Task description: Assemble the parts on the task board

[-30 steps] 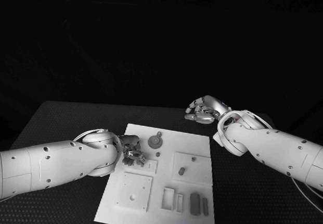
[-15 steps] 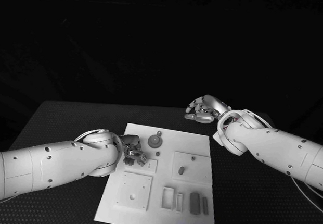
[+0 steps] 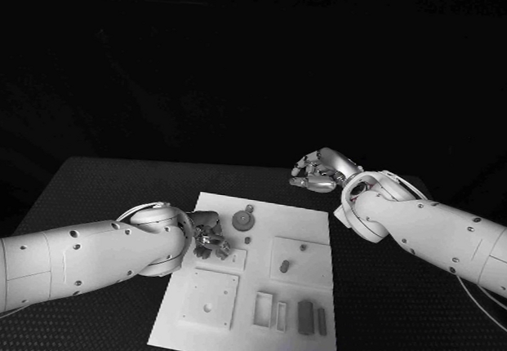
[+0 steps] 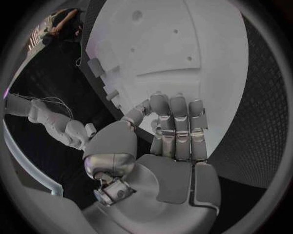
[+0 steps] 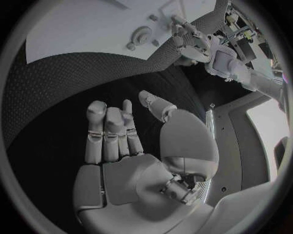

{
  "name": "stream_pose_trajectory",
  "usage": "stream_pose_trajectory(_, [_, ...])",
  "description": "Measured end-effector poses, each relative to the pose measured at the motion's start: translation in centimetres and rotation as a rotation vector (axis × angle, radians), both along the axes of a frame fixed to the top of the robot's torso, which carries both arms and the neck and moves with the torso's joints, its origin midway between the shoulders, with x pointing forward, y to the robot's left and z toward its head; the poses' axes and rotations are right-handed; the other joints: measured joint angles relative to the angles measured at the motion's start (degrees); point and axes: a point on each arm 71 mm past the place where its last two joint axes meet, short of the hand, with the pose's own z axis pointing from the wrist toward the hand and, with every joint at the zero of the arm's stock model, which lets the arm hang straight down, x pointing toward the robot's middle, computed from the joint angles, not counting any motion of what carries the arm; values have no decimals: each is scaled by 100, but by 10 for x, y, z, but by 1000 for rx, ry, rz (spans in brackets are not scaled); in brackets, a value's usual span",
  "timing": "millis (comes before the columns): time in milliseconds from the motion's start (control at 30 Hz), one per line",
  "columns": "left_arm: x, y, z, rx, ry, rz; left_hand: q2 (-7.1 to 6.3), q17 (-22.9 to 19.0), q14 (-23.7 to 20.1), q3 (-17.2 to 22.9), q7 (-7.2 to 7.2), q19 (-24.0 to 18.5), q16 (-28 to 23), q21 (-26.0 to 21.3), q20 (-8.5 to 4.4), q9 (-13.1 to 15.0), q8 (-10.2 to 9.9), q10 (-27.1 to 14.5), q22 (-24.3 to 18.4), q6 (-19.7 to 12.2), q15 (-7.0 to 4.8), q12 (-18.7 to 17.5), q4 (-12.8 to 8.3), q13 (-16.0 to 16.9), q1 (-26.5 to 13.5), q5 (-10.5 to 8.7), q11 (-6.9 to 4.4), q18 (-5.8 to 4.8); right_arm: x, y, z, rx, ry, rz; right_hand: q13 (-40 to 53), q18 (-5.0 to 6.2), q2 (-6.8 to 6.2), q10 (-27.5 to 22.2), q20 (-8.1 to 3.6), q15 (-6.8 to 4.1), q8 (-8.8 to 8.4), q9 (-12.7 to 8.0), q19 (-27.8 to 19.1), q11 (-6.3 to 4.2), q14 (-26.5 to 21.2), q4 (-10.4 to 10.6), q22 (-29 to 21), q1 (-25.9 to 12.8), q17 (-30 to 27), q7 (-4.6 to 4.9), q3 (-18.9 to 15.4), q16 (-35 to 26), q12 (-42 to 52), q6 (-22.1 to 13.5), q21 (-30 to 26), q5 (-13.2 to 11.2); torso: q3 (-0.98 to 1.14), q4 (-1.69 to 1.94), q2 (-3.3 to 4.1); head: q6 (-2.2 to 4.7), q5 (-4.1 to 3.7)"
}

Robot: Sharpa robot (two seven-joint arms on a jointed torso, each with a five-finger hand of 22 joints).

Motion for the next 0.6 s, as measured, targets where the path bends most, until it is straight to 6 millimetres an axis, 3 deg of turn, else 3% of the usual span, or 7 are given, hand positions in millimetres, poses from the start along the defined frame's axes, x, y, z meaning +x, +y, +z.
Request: stream_pose_trajectory(600, [-1, 2, -1, 3, 6, -2, -6, -10, 0, 15, -11, 0, 0, 0, 0, 13, 18, 0, 12, 17, 0, 0, -15, -1, -6, -11, 0, 0, 0, 0, 0, -1, 4, 1, -5, 0, 0, 0, 9, 0, -22, 4, -8, 0, 0, 0, 0, 0, 0, 28, 0, 0, 0, 2, 0, 0, -6, 3, 1, -55, 18])
